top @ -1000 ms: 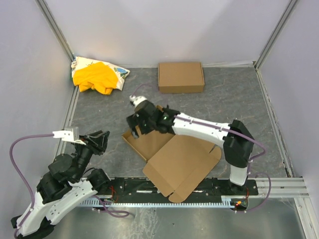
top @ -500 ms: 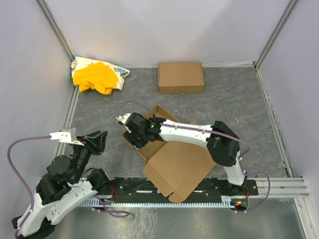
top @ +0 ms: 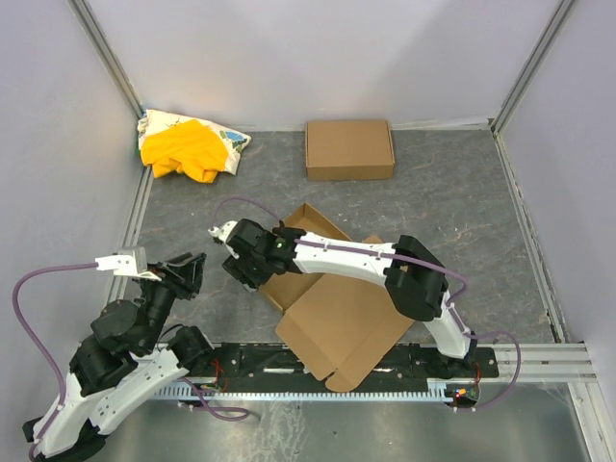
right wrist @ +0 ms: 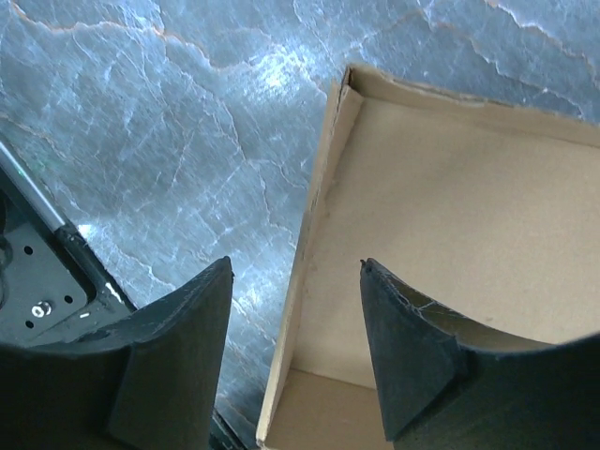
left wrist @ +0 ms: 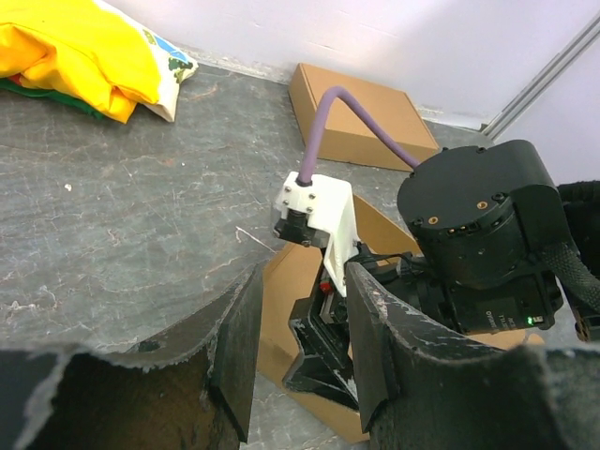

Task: Fold the paper box

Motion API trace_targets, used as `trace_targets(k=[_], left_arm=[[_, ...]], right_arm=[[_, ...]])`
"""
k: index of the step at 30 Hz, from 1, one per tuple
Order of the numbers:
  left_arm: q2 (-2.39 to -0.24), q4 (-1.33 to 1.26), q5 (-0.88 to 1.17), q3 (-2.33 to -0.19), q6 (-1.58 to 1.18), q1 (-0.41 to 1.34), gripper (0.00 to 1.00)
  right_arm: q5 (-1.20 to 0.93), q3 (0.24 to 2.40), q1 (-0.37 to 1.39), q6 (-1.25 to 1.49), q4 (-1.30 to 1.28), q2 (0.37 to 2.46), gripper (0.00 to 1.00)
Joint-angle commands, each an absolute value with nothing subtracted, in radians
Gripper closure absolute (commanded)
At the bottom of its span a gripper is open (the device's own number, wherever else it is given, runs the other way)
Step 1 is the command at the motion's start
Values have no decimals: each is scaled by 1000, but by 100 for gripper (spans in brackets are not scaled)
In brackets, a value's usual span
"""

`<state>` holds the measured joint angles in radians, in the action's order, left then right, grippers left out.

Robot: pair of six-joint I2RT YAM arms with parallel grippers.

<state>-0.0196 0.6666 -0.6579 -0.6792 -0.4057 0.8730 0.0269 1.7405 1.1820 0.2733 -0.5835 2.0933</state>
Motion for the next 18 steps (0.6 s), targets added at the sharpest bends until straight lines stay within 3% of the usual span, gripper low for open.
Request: trace_targets(k=[1,9,10,14,18], left_arm=[[-29,668,-692,-678,-440,875,52],[-32,673,-699,-678,-446,874,52],[-33,673,-701,-678,-446,874,52],[-37,673,-699,-677,-449,874,52],[-38,673,-701,-676,-450,873,52]], right_arm=[[21,1803,1189,199,-583,2132,37],[-10,1796,1189,106,-601,2138,45],[-22,1791,1189,93,-600,2138,49],[-90,1767,1189,8,-612,2135,80],[-107,1755,1190,-92,-680,2127,93]])
